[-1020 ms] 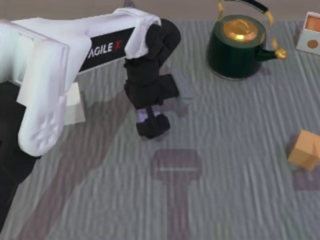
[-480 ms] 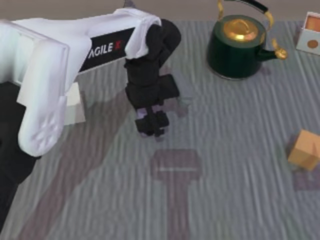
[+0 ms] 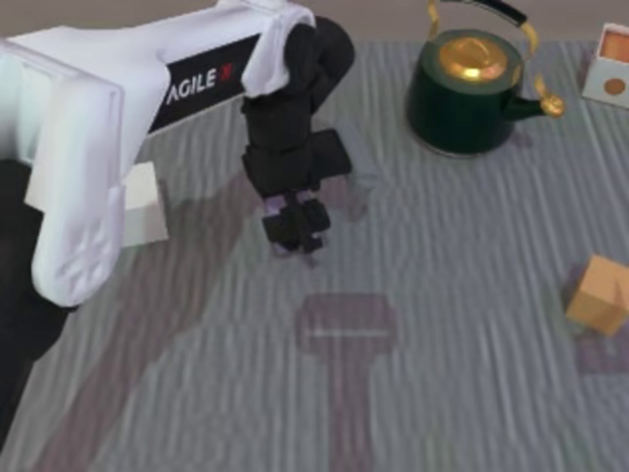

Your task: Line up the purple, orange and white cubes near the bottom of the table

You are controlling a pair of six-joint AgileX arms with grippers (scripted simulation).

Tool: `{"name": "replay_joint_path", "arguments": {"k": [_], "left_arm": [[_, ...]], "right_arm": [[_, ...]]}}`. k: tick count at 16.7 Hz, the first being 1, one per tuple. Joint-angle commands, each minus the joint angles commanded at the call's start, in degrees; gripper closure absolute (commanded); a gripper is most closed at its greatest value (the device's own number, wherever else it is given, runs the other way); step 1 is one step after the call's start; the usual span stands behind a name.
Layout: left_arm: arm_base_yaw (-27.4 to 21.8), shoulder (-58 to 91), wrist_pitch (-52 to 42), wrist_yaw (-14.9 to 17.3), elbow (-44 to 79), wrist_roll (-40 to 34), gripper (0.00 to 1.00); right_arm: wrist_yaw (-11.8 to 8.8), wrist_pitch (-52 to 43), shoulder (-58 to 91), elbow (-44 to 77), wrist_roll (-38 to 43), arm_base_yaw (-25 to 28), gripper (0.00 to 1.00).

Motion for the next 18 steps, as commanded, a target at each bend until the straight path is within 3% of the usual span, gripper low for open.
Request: {"name": "replay_joint_path", "arguments": {"k": [4, 11, 14, 18], "left_arm": [[0.35, -1.38, -8.62, -0.05, 6.63, 0.22, 1.00], [-0.72, -2.07, -9.37, -0.08, 6.99, -0.14, 1.00], [-5.96, -4.62, -8.43, -0.08, 3.79, -2.57, 1.00], [-17.36, -9.58, -6.85, -0.04, -3.26, -7.15, 1.00]], "right_arm": [[0.00, 0.00, 0.00, 0.00, 0.00, 0.00, 0.00], [0.00, 0.00, 0.00, 0.00, 0.00, 0.00, 0.00], [0.00, 0.00, 0.00, 0.00, 0.00, 0.00, 0.00], [0.00, 0.00, 0.00, 0.00, 0.00, 0.00, 0.00]]}}
